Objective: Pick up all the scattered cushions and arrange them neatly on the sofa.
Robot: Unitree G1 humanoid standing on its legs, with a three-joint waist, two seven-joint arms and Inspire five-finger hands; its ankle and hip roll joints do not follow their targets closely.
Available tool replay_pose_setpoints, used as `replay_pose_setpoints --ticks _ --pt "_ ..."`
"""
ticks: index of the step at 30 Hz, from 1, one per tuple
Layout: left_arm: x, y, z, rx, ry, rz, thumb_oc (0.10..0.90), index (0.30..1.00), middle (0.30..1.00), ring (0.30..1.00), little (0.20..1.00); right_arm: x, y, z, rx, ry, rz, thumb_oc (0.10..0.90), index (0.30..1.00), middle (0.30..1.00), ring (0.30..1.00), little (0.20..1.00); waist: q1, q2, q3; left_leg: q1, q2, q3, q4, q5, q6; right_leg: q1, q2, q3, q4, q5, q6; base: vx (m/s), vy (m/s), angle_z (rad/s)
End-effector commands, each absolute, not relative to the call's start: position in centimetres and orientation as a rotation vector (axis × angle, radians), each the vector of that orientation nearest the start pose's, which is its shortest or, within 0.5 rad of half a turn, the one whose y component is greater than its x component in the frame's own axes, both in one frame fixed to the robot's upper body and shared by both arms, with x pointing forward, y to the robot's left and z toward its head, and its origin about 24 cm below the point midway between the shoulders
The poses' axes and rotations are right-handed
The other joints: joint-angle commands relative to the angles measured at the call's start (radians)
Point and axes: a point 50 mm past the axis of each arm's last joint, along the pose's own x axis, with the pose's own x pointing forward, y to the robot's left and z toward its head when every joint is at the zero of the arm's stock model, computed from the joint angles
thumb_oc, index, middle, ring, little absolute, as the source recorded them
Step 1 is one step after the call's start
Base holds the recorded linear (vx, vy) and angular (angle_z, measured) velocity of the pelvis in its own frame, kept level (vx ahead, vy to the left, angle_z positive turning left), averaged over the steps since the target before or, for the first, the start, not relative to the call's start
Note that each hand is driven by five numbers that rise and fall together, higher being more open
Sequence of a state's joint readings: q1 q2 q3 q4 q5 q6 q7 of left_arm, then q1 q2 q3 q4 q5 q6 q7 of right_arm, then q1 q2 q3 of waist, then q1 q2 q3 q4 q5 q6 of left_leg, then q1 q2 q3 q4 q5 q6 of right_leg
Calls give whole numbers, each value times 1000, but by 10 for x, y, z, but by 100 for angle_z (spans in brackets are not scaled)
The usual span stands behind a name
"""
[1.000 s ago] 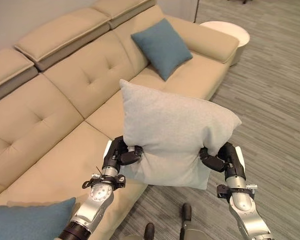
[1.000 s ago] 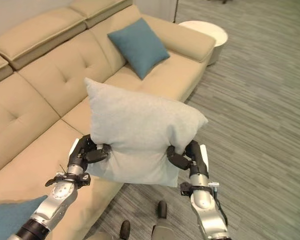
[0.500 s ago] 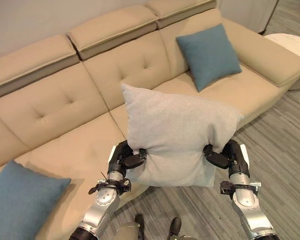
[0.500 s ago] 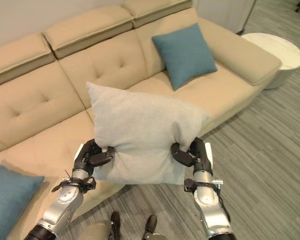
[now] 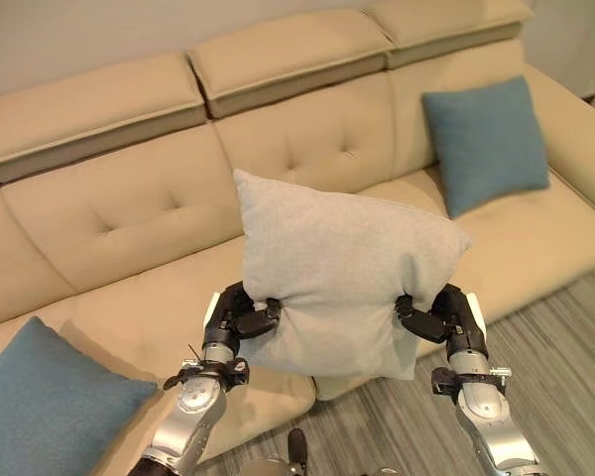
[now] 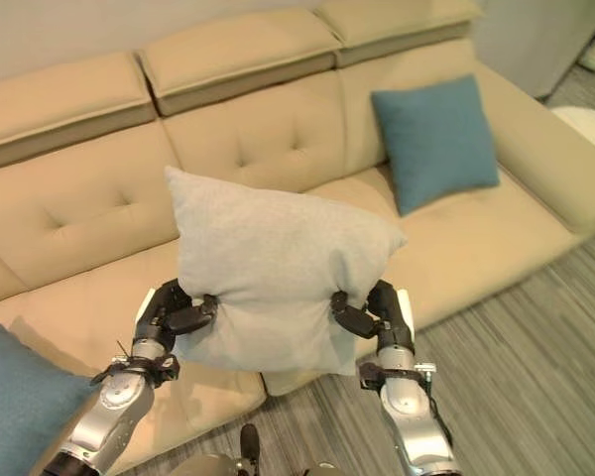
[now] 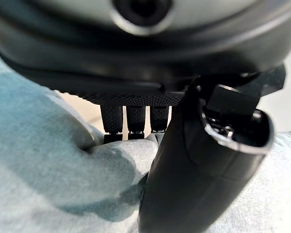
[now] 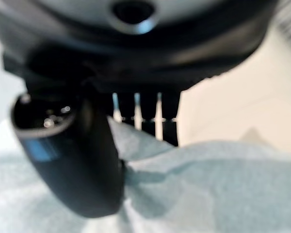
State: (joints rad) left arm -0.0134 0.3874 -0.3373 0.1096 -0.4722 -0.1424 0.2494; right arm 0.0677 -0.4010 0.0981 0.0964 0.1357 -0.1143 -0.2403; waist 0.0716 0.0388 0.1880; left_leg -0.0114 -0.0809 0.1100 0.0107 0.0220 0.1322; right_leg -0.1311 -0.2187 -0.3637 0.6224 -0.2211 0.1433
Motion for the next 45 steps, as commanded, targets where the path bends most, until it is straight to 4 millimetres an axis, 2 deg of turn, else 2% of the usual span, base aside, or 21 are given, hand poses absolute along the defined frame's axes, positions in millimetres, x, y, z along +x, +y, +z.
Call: replay_pose_setpoints --ticks 1,2,3,5,7,12,13,14,15,17,18,19,20,23,29,36,37,40,43,44,45 --pt "254 140 93 -198 -295 -164 400 300 300 300 300 257 -192 87 -197 -304 -60 400 300 300 300 300 18 -22 -125 -9 28 23 13 -90 -59 83 60 52 -205 193 28 81 -68 69" --pt "254 143 92 -203 -293 -156 400 300 300 300 300 256 -193 86 -194 -298 -61 400 300 300 300 300 16 -18 -119 6 33 -13 -4 -83 -73 55 64 88 -277 166 16 191 -163 68" --pt "254 143 91 -206 -287 -154 400 300 300 300 300 255 -193 85 -186 -296 -63 400 300 300 300 300 3 -18 -107 26 40 -57 -12 -92 -84 18 73 139 -371 165 8 256 -205 73" --pt "253 141 88 -211 -280 -163 400 300 300 300 300 254 -195 85 -188 -292 -71 400 300 300 300 300 -20 -25 -96 49 33 -113 -14 -102 -90 -9 117 256 -467 195 14 189 -151 87" --pt "253 138 88 -211 -280 -176 400 300 300 300 300 253 -196 84 -193 -290 -71 400 300 300 300 300 -35 -37 -94 53 28 -152 -18 -108 -100 -10 133 310 -531 226 18 88 -160 110" --pt "252 138 85 -211 -268 -169 400 300 300 300 300 251 -197 79 -201 -272 -66 400 300 300 300 300 -36 -52 -101 51 42 -191 -15 -111 -129 31 134 276 -582 244 12 59 -195 39" --pt "252 136 84 -212 -261 -176 400 300 300 300 300 249 -199 78 -202 -264 -70 400 300 300 300 300 -38 -57 -107 46 48 -203 -4 -115 -147 66 136 241 -618 239 1 88 -217 75" --pt "252 136 84 -212 -261 -176 400 300 300 300 300 249 -199 78 -202 -264 -70 400 300 300 300 300 -40 -57 -107 46 48 -205 -4 -115 -147 67 136 240 -618 239 1 47 -256 86" --pt "252 132 84 -220 -256 -190 400 300 300 300 300 246 -206 77 -204 -259 -93 400 300 300 300 300 -45 -61 -101 23 59 -198 27 -111 -168 100 136 207 -643 230 -8 -13 -168 90" --pt "253 129 84 -227 -259 -195 400 300 300 300 300 246 -208 78 -206 -263 -100 400 300 300 300 300 -55 -61 -95 -1 62 -189 56 -112 -177 114 131 181 -658 228 -11 -25 -142 98" --pt "254 127 86 -233 -267 -201 400 300 300 300 300 245 -211 79 -212 -263 -111 400 300 300 300 300 -65 -65 -85 -33 71 -158 92 -108 -189 133 129 159 -677 227 -19 -24 -69 80" --pt "254 127 87 -233 -267 -201 400 300 300 300 300 245 -211 79 -212 -264 -110 400 300 300 300 300 -67 -64 -85 -36 70 -160 96 -110 -189 134 129 157 -679 228 -19 -37 -77 65" --pt "254 126 87 -234 -270 -209 400 300 300 300 300 245 -214 78 -216 -253 -118 400 300 300 300 300 -79 -64 -82 -56 99 -100 97 -91 -192 149 124 132 -695 223 -21 -16 -4 53" --pt "255 124 86 -222 -262 -211 400 300 300 300 300 244 -216 76 -231 -243 -124 400 300 300 300 300 -93 -63 -87 -73 147 -23 34 -38 -198 156 123 104 -703 219 -19 25 9 49" --pt "257 122 86 -195 -264 -212 400 300 300 300 300 245 -211 69 -235 -217 -109 400 300 300 300 300 -98 -55 -105 -53 151 -27 -86 14 -205 142 138 112 -710 217 -13 75 38 13" --pt "264 115 98 -159 -326 -234 400 300 300 300 300 256 -197 73 -225 -242 -77 400 300 300 300 300 -107 -47 -102 -141 156 -16 -98 27 -212 11 142 141 -710 247 3 -79 50 -11" --pt "268 115 103 -150 -346 -227 400 300 300 300 300 263 -193 77 -224 -260 -72 400 300 300 300 300 -107 -47 -97 -179 156 -19 -98 35 -209 -36 144 158 -710 260 5 -93 46 -5" --pt "271 115 106 -135 -360 -216 400 300 300 300 300 269 -190 80 -228 -272 -70 400 300 300 300 300 -105 -46 -100 -213 155 -16 -98 40 -210 -76 143 169 -710 271 8 -79 55 -14" --pt "278 114 109 -113 -380 -200 400 300 300 300 300 279 -186 90 -238 -316 -79 400 300 300 300 300 -103 -44 -104 -276 147 -16 -98 50 -211 -144 139 181 -710 289 11 -83 57 -14" --pt "285 113 111 -117 -383 -179 400 300 300 300 300 288 -183 101 -246 -358 -95 400 300 300 300 300 -102 -43 -109 -324 143 -19 -98 61 -213 -192 133 181 -710 303 13 -80 60 1" --pt "293 110 122 -116 -422 -162 400 300 300 300 300 299 -179 117 -247 -421 -112 400 300 300 300 300 -98 -42 -113 -359 139 -22 -98 65 -216 -231 129 183 -710 309 14 -94 67 1"
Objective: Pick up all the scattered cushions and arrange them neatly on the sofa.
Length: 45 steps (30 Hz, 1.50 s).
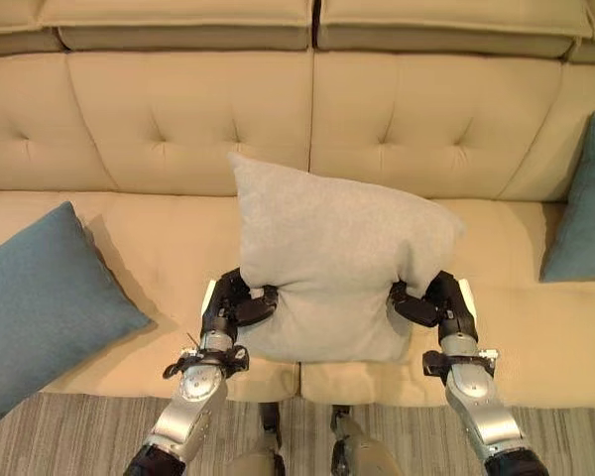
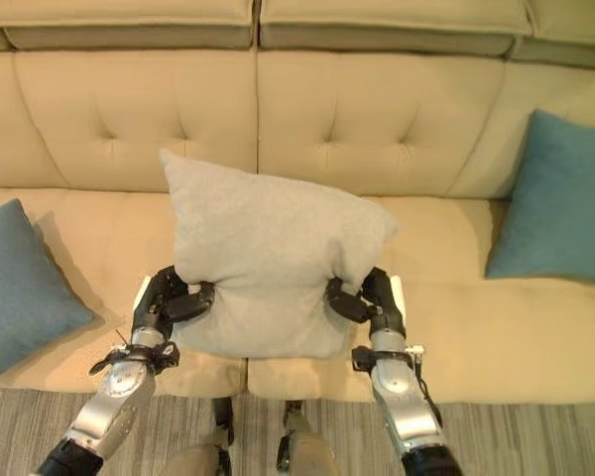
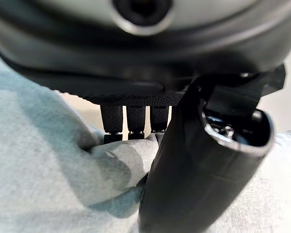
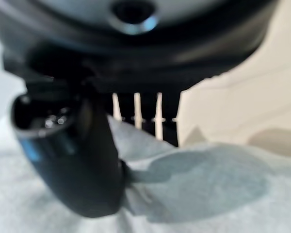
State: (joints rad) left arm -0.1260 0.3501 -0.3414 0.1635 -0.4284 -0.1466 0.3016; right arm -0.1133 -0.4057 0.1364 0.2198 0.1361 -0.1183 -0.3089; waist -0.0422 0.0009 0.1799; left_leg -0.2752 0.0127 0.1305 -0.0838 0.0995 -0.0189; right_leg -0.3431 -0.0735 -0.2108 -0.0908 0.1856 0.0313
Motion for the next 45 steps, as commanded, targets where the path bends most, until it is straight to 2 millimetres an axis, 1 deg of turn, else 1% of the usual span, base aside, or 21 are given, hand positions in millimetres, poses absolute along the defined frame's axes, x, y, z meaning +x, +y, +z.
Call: replay_pose_setpoints --ticks 1,2,3,4,5,6,7,8,9,10,11,13,16,20,21,25,29,30,33,39,45 --pt "299 108 130 -111 -447 -154 400 300 300 300 300 306 -176 130 -249 -469 -125 400 300 300 300 300 17 -6 -107 -116 42 -43 -3 -7 -66 -38 -18 29 4 -92 128 -53 33 1" --pt "299 108 130 -111 -450 -154 400 300 300 300 300 306 -176 131 -249 -472 -125 400 300 300 300 300 17 -6 -108 -122 41 -43 -3 -2 -65 -44 -19 29 4 -88 128 -42 27 1" --pt "311 102 150 -94 -516 -140 400 300 300 300 300 318 -170 158 -257 -568 -146 400 300 300 300 300 20 -6 -110 -150 42 -44 -3 3 -71 -75 -21 28 4 -86 129 -43 32 2" --pt "318 100 164 -72 -561 -130 400 300 300 300 300 323 -168 175 -263 -628 -159 400 300 300 300 300 20 -5 -109 -164 41 -45 -3 8 -74 -89 -21 28 4 -84 130 -32 31 2" --pt "319 100 164 -72 -564 -129 400 300 300 300 300 324 -168 176 -263 -630 -159 400 300 300 300 300 20 -5 -107 -165 41 -45 -3 8 -74 -89 -21 28 4 -84 130 -30 19 2" --pt "326 97 179 -52 -608 -122 400 300 300 300 300 329 -165 192 -274 -680 -165 400 300 300 300 300 20 -5 -107 -176 40 -46 -3 12 -78 -102 -22 26 4 -82 130 -33 10 1" --pt "336 90 203 -20 -676 -116 400 300 300 300 300 337 -160 224 -310 -780 -176 400 300 300 300 300 20 -8 -103 -194 40 -48 -3 19 -84 -120 -22 25 4 -79 131 -46 11 2" --pt "341 88 217 -1 -715 -108 400 300 300 300 300 340 -156 241 -328 -834 -180 400 300 300 300 300 19 -9 -98 -203 41 -49 -3 24 -88 -128 -21 23 4 -76 131 -48 6 2" --pt "344 85 226 1 -738 -101 400 300 300 300 300 341 -152 250 -336 -862 -185 400 300 300 300 300 19 -9 -95 -210 41 -52 -3 26 -90 -136 -21 25 4 -75 132 -31 2 2" --pt "344 85 227 1 -740 -101 400 300 300 300 300 342 -152 251 -336 -864 -185 400 300 300 300 300 19 -9 -94 -211 41 -52 -3 27 -90 -137 -21 25 4 -74 132 0 0 0" --pt "349 79 244 24 -785 -95 400 300 300 300 300 345 -146 272 -359 -926 -195 400 300 300 300 300 19 -9 -90 -223 43 -55 -3 31 -94 -149 -23 23 4 -71 133 0 0 0" --pt "354 77 259 59 -821 -76 400 300 300 300 300 347 -141 288 -371 -969 -214 400 300 300 300 300 18 -10 -86 -234 44 -58 -3 35 -98 -158 -24 23 4 -67 136 -17 -5 -1" --pt "359 72 278 106 -867 -56 400 300 300 300 300 351 -132 304 -382 -1010 -222 400 300 300 300 300 17 -10 -80 -249 46 -58 -3 40 -100 -174 -24 23 4 -62 139 0 0 0" --pt "364 73 290 147 -883 -28 400 300 300 300 300 356 -125 311 -386 -1012 -221 400 300 300 300 300 18 -11 -72 -264 48 -61 -3 46 -102 -188 -24 24 4 -58 141 -8 0 0" --pt "368 75 295 195 -892 -9 400 300 300 300 300 359 -121 313 -397 -1009 -218 400 300 300 300 300 18 -9 -65 -272 48 -60 -3 47 -102 -198 -24 26 4 -57 142 0 0 0" --pt "373 84 304 244 -903 47 400 300 300 300 300 361 -114 316 -391 -1016 -223 400 300 300 300 300 17 -8 -54 -291 50 -63 -3 53 -103 -218 -24 28 4 -51 144 0 0 0" --pt "378 95 305 273 -894 96 400 300 300 300 300 362 -113 316 -407 -1028 -241 400 300 300 300 300 15 -7 -46 -315 52 -64 -3 61 -103 -244 -23 30 4 -45 146 -6 -2 2" --pt "381 101 304 317 -889 122 400 300 300 300 300 362 -114 318 -444 -1046 -259 400 300 300 300 300 12 -8 -45 -335 55 -65 -3 65 -104 -266 -23 30 4 -41 147 -18 -6 8" --pt "387 106 304 316 -856 162 400 300 300 300 300 364 -120 323 -463 -1057 -322 400 300 300 300 300 5 -8 -59 -380 55 -72 -3 73 -105 -313 -22 32 4 -33 149 -13 -6 3" --pt "387 106 312 370 -874 177 400 300 300 300 300 361 -124 329 -478 -1090 -366 400 300 300 300 300 -4 -6 -75 -419 52 -79 -3 75 -106 -354 -24 32 4 -27 153 -12 -7 7" --pt "379 96 324 368 -950 168 400 300 300 300 300 355 -125 335 -486 -1147 -401 400 300 300 300 300 -6 -2 -85 -428 49 -74 -3 73 -106 -365 -27 34 4 -26 157 0 0 0"
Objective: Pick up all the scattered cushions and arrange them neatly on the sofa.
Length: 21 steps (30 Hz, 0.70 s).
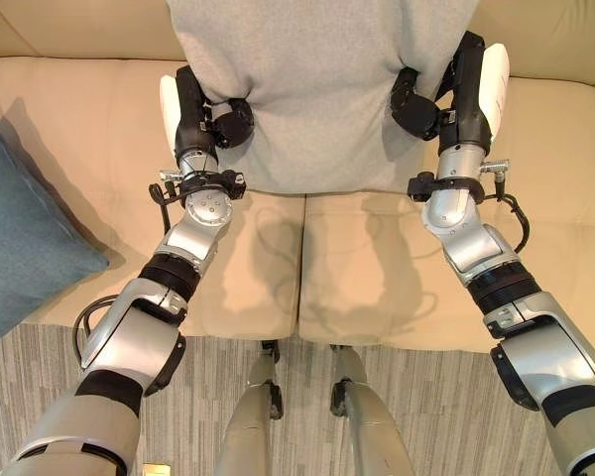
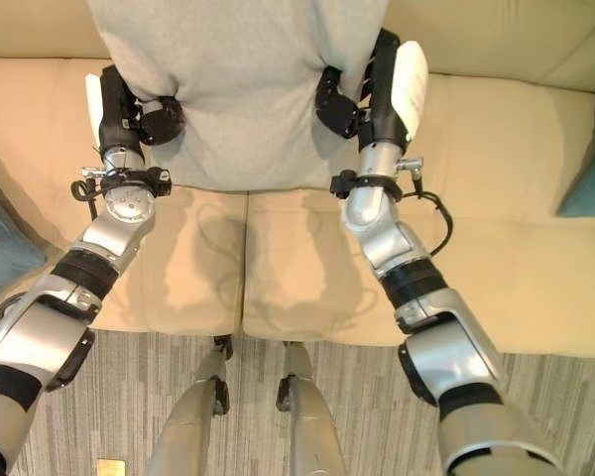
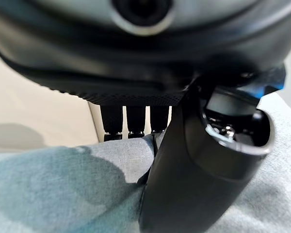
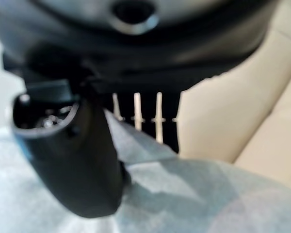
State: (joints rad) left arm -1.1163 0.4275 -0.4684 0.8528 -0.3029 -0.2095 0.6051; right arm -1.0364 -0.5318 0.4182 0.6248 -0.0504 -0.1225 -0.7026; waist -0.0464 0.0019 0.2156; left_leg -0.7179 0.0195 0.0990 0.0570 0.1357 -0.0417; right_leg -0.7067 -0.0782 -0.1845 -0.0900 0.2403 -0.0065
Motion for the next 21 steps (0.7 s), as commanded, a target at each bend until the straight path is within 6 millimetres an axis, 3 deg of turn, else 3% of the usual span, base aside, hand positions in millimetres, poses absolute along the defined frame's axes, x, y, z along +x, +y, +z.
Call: replay_pose_setpoints --ticks 1,2,3,4,5,11,13,14,15,16,17,18,19,20,21 --pt "378 95 326 366 -961 168 400 300 300 300 300 354 -124 335 -489 -1151 -402 400 300 300 300 300 -2 -2 -122 14 42 -42 -144 35 -83 -3 -23 9 3 -81 195 0 0 0" --pt "377 93 327 363 -968 168 400 300 300 300 300 355 -124 334 -491 -1150 -402 400 300 300 300 300 -3 -1 -124 15 42 -40 -144 34 -83 -3 -24 9 3 -81 195 0 0 0" --pt "376 92 327 351 -975 160 576 564 564 564 564 355 -123 333 -495 -1140 -387 400 300 300 300 300 -3 -1 -127 17 41 -40 -144 33 -82 -3 -25 9 3 -80 195 0 0 0" --pt "376 91 326 347 -969 153 765 848 848 848 848 356 -123 332 -497 -1130 -372 588 582 582 582 582 -4 -1 -128 17 40 -40 -144 33 -81 -2 -25 9 3 -80 195 0 0 0" --pt "377 92 325 349 -961 149 800 900 900 900 900 357 -123 331 -502 -1119 -364 800 900 900 900 900 -5 0 -128 18 40 -38 -144 33 -81 -2 -25 10 3 -79 195 0 0 0" --pt "378 103 322 366 -942 163 800 900 900 900 900 361 -127 320 -523 -1074 -336 800 900 900 900 900 -7 1 -132 20 41 -31 -144 32 -81 -4 -26 10 3 -77 198 0 0 0" --pt "379 115 317 369 -928 189 800 900 900 900 900 360 -131 314 -532 -1061 -332 800 900 900 900 900 -7 2 -132 21 42 -30 -144 30 -81 -4 -26 11 3 -78 199 0 0 0" --pt "380 134 311 390 -902 229 800 900 900 900 900 359 -141 307 -543 -1041 -334 800 900 900 900 900 -8 3 -134 26 43 -28 -144 28 -80 0 -25 11 3 -79 199 22 -14 -3" --pt "380 134 310 390 -900 229 800 900 900 900 900 359 -141 306 -543 -1040 -333 800 900 900 900 900 -8 3 -135 26 43 -28 -144 28 -80 0 -25 11 3 -80 199 34 -15 -7" --pt "383 167 297 421 -830 299 800 900 900 900 900 355 -162 294 -555 -1000 -344 800 900 900 900 900 -9 6 -139 35 41 -25 -144 26 -78 10 -28 8 3 -78 199 26 -3 -7" --pt "382 183 293 433 -803 336 800 900 900 900 900 354 -174 286 -560 -971 -354 800 900 900 900 900 -9 9 -139 38 40 -25 -144 25 -78 12 -29 8 3 -78 199 26 -3 -9" --pt "382 183 292 433 -802 335 800 900 900 900 900 353 -174 286 -561 -969 -353 800 900 900 900 900 -9 9 -140 38 40 -25 -144 24 -78 12 -29 8 3 -78 199 13 1 -7" --pt "381 194 289 438 -788 359 800 900 900 900 900 352 -183 280 -564 -947 -356 800 900 900 900 900 -9 10 -141 40 40 -23 -144 24 -77 15 -30 6 3 -78 199 14 -7 -4" --pt "375 219 274 430 -748 412 800 900 900 900 900 348 -204 259 -581 -869 -372 800 900 900 900 900 -7 12 -138 44 40 -24 -144 21 -76 18 -33 4 3 -78 200 15 -7 3" --pt "375 219 273 430 -745 411 800 900 900 900 900 348 -204 258 -582 -866 -370 800 900 900 900 900 -7 13 -141 44 40 -24 -144 21 -76 18 -33 4 3 -78 200 22 -7 7"
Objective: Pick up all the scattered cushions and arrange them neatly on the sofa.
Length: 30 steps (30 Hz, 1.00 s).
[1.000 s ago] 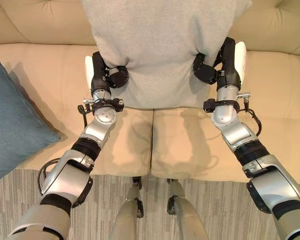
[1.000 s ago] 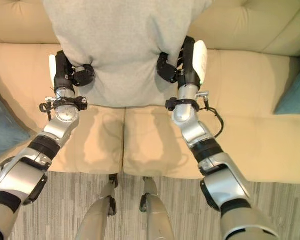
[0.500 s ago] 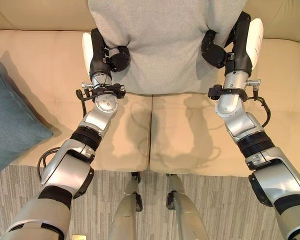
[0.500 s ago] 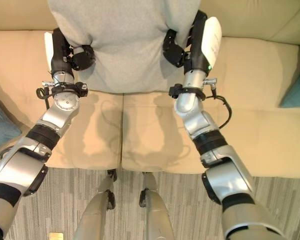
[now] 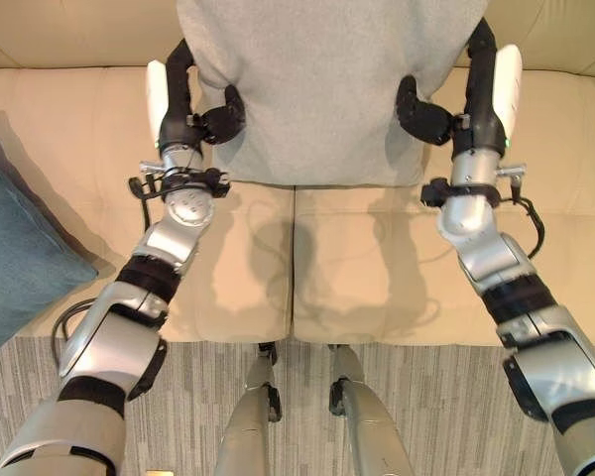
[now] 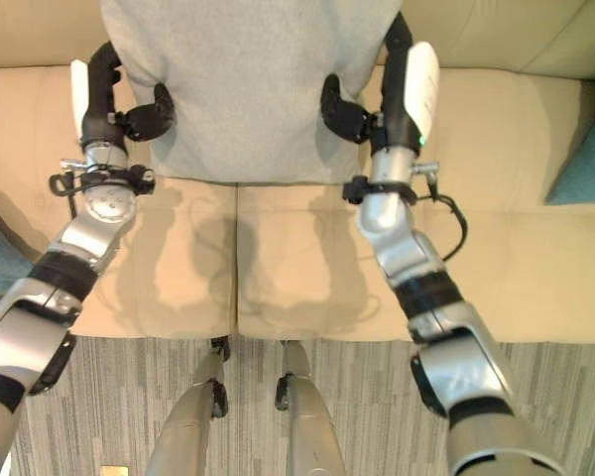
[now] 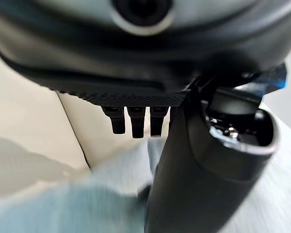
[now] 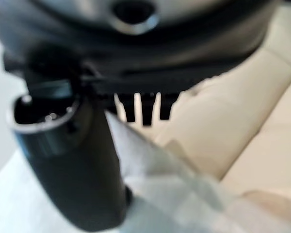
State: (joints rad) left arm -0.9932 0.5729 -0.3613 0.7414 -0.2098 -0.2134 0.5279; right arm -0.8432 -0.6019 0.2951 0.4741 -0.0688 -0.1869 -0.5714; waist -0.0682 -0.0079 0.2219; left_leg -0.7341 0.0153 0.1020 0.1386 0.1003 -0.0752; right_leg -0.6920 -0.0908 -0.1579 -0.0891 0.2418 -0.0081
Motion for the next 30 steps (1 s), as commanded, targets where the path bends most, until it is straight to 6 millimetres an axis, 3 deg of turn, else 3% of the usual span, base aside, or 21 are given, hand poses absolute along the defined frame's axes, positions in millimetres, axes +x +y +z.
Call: replay_pose_setpoints --ticks 1,2,3,4,5,6,7,11,12,13,16,17,19,21,24,30 --pt "366 238 253 408 -706 450 800 900 900 900 900 341 -220 235 -595 -792 -379 800 900 900 900 900 15 25 -146 65 44 -26 -226 54 -42 7 -19 -22 2 -80 200 14 -1 -4" --pt "365 238 251 409 -703 449 800 900 900 900 900 341 -220 234 -596 -788 -378 800 900 900 900 900 15 25 -150 66 44 -26 -226 53 -42 7 -19 -22 2 -80 200 26 -12 -47" --pt "356 249 225 358 -653 473 800 900 900 900 900 332 -237 204 -609 -689 -392 800 900 900 900 900 15 26 -151 72 46 -25 -226 52 -41 15 -20 -26 2 -83 199 16 -11 -50" --pt "355 249 223 358 -649 472 800 900 900 900 900 331 -237 203 -611 -686 -390 800 900 900 900 900 15 27 -155 72 46 -25 -226 51 -41 16 -20 -26 2 -84 199 34 -12 -36" --pt "343 253 193 308 -595 479 800 900 900 900 900 321 -250 174 -614 -584 -401 800 900 900 900 900 16 27 -153 84 47 -24 -226 49 -40 27 -21 -29 2 -87 197 30 -5 8" --pt "336 252 177 273 -564 471 800 900 900 900 900 315 -254 160 -626 -537 -397 800 900 900 900 900 17 28 -157 91 47 -24 -226 47 -40 36 -20 -31 2 -90 196 30 -5 15" --pt "335 251 176 273 -560 470 800 900 900 900 900 314 -255 158 -628 -533 -395 800 900 900 900 900 17 29 -160 91 48 -24 -226 46 -40 37 -20 -31 2 -91 196 27 -13 15" --pt "303 248 114 192 -403 438 800 900 900 900 900 281 -270 104 -607 -339 -401 800 900 900 900 900 18 27 -172 145 49 -22 -226 33 -39 96 -21 -41 2 -105 191 54 -21 8" --pt "283 246 86 173 -317 407 800 900 900 900 900 265 -273 81 -594 -254 -386 800 900 900 900 900 21 25 -174 183 48 -20 -226 26 -37 137 -22 -50 2 -111 188 65 -22 10" --pt "282 246 86 173 -314 406 800 900 900 900 900 264 -273 81 -595 -251 -385 800 900 900 900 900 21 25 -173 186 48 -20 -226 25 -37 140 -22 -50 2 -112 188 71 -18 9" --pt "252 244 40 175 -133 361 800 900 900 900 900 239 -271 48 -566 -125 -346 800 900 900 900 900 27 20 -170 260 49 -19 -226 15 -36 222 -23 -58 2 -126 186 72 -3 1" --pt "235 242 14 201 -21 318 800 900 900 900 900 227 -267 32 -556 -56 -313 800 900 900 900 900 32 18 -164 312 54 -16 -226 8 -36 279 -26 -65 2 -136 185 89 12 -2" --pt "216 236 -14 168 109 290 800 900 900 900 900 216 -260 16 -535 5 -269 800 900 900 900 900 36 16 -155 368 55 -14 -226 4 -33 339 -26 -73 2 -147 184 72 -1 1" --pt "202 230 -35 156 208 254 800 900 900 900 900 207 -254 4 -527 56 -229 800 900 900 900 900 38 13 -146 423 54 -12 -226 -5 -30 395 -29 -77 2 -160 184 50 -10 6" --pt "189 225 -48 129 273 233 800 900 900 900 900 199 -250 -6 -520 102 -199 800 900 900 900 900 42 10 -140 472 50 -10 -226 -10 -22 442 -31 -84 2 -169 181 47 9 11" --pt "163 215 -81 151 456 152 800 900 900 900 900 178 -241 -47 -539 304 -92 800 900 900 900 900 58 -7 -137 620 20 -9 -226 -62 13 597 -43 -87 2 -199 176 69 52 9"
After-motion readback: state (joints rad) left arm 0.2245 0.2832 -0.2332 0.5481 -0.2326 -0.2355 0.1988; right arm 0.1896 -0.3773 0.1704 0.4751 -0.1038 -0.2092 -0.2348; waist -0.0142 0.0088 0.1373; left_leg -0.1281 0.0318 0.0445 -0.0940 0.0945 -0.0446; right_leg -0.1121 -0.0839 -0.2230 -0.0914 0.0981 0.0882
